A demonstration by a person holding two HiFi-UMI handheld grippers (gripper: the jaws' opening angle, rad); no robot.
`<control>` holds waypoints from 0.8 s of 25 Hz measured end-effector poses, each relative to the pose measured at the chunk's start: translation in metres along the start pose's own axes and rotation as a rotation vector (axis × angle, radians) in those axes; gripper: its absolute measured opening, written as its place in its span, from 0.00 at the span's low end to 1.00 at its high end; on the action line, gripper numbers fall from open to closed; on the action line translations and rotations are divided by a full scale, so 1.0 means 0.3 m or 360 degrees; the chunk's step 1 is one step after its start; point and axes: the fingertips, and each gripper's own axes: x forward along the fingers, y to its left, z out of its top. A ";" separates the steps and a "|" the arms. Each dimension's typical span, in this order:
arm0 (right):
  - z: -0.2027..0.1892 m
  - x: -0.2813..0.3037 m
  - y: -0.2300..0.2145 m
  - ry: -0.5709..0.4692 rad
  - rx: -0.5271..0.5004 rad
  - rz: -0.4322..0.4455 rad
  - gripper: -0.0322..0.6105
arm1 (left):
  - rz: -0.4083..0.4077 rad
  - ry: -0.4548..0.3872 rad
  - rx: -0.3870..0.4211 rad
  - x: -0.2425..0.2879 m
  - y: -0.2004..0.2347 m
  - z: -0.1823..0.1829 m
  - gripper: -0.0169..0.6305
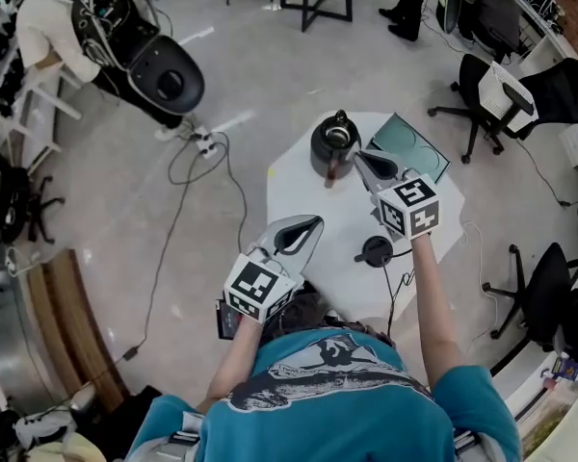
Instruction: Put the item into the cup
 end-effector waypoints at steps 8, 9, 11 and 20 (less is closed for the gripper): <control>0.008 0.197 -0.119 0.0138 -0.0067 -0.0008 0.05 | 0.0039 -0.0011 -0.0056 -0.008 0.058 -0.003 0.05; 0.004 0.219 -0.129 0.0159 -0.0073 -0.0006 0.05 | 0.0044 -0.0014 -0.0059 -0.011 0.065 -0.002 0.04; -0.012 0.260 -0.142 0.0208 -0.0091 0.0003 0.05 | 0.0056 -0.0017 -0.0066 -0.019 0.081 -0.004 0.05; -0.127 0.369 -0.190 0.0446 -0.0136 0.0024 0.06 | 0.0103 -0.0010 -0.0088 -0.039 0.134 -0.018 0.05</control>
